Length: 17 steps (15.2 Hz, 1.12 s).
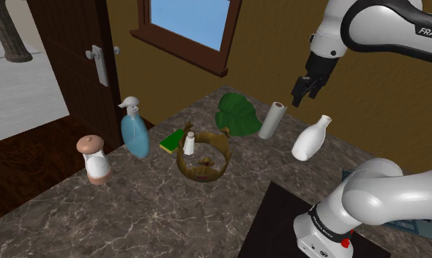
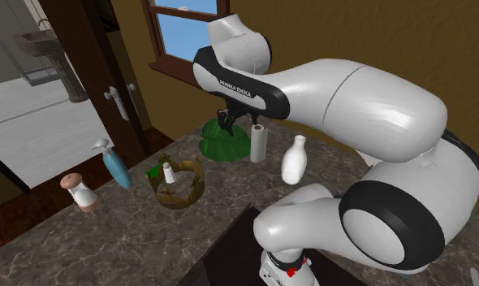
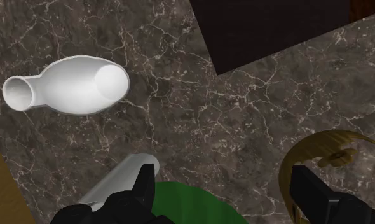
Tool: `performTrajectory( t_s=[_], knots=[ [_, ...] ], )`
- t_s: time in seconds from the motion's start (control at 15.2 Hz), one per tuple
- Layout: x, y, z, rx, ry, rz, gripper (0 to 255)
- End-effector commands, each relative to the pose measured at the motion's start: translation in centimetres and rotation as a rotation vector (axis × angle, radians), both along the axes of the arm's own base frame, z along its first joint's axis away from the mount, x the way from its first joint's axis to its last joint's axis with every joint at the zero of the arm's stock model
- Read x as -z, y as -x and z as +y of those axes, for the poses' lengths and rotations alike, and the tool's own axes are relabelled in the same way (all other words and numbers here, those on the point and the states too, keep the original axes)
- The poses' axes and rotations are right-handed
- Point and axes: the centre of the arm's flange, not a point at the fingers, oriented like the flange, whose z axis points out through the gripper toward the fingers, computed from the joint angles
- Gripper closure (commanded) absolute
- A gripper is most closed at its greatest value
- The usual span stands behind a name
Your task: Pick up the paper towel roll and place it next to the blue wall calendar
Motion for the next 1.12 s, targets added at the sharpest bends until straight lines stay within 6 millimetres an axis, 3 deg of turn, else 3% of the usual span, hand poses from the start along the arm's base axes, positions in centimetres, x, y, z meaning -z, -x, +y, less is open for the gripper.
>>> performTrajectory(
  t_s=[0.0,1.06],
  knots=[
    [0.0,0.0,0.0,0.000,0.000,0.000,0],
    [10.6,-10.9,-14.7,0.002,-0.072,-0.078,0]
  ],
)
